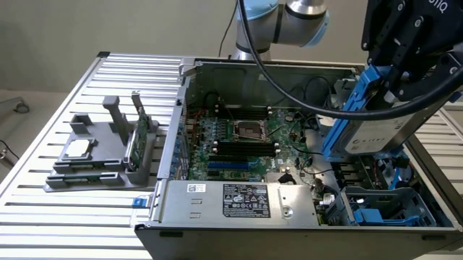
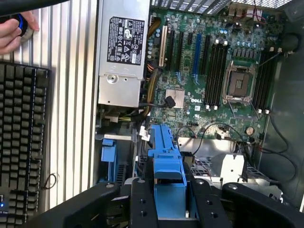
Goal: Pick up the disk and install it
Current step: 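Pick up the disk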
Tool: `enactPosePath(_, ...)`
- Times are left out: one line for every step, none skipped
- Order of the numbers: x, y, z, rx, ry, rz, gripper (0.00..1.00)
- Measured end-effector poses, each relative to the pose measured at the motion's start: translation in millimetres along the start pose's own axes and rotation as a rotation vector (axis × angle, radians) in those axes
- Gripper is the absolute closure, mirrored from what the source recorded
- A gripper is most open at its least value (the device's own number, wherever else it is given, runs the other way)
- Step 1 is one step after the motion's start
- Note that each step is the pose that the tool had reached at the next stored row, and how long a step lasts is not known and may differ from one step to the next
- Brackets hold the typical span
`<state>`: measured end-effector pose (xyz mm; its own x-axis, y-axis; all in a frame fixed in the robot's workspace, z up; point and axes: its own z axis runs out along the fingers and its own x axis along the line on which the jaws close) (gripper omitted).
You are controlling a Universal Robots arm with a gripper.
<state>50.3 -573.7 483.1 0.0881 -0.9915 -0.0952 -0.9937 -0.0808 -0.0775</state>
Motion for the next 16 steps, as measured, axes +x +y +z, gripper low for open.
enactPosePath(0.6,1.5,-0.2,-0.0002,-0.0001,-0.002,0.67)
enactPosePath(1.0,3.2,-0.3,-0.0003,-0.0002,-0.003,0.67)
enactPosePath(1.5,4.5,-0.5,-0.0004,0.0001,-0.004,0.67)
enactPosePath(2.5,5.5,-0.6,-0.0005,0.0003,-0.004,0.67)
enactPosePath(4.1,6.6,-0.8,-0.0006,0.0006,-0.004,0.67)
enactPosePath(5.8,7.6,-1.0,-0.0007,0.0012,-0.004,0.67)
enactPosePath(8.3,8.0,-1.2,-0.0009,0.0019,-0.004,0.67)
enactPosePath(11.1,8.3,-1.5,-0.0012,0.0030,-0.005,0.67)
enactPosePath(13.7,8.6,-1.7,-0.0015,0.0046,-0.005,0.67)
enactPosePath(16.3,8.8,-1.9,-0.0017,0.0064,-0.005,0.67)
enactPosePath(18.8,9.1,-2.1,-0.0019,0.0084,-0.005,0.67)
enactPosePath(21.3,9.3,-2.2,-0.0021,0.0106,-0.005,0.67)
enactPosePath(23.3,9.4,-2.4,-0.0023,0.0130,-0.005,0.67)
enactPosePath(25.1,9.6,-2.5,-0.0027,0.0155,-0.005,0.67)
enactPosePath(26.3,9.7,-2.5,-0.0028,0.0173,-0.005,0.67)
enactPosePath(26.8,9.8,-2.3,-0.0028,0.0181,-0.004,0.67)
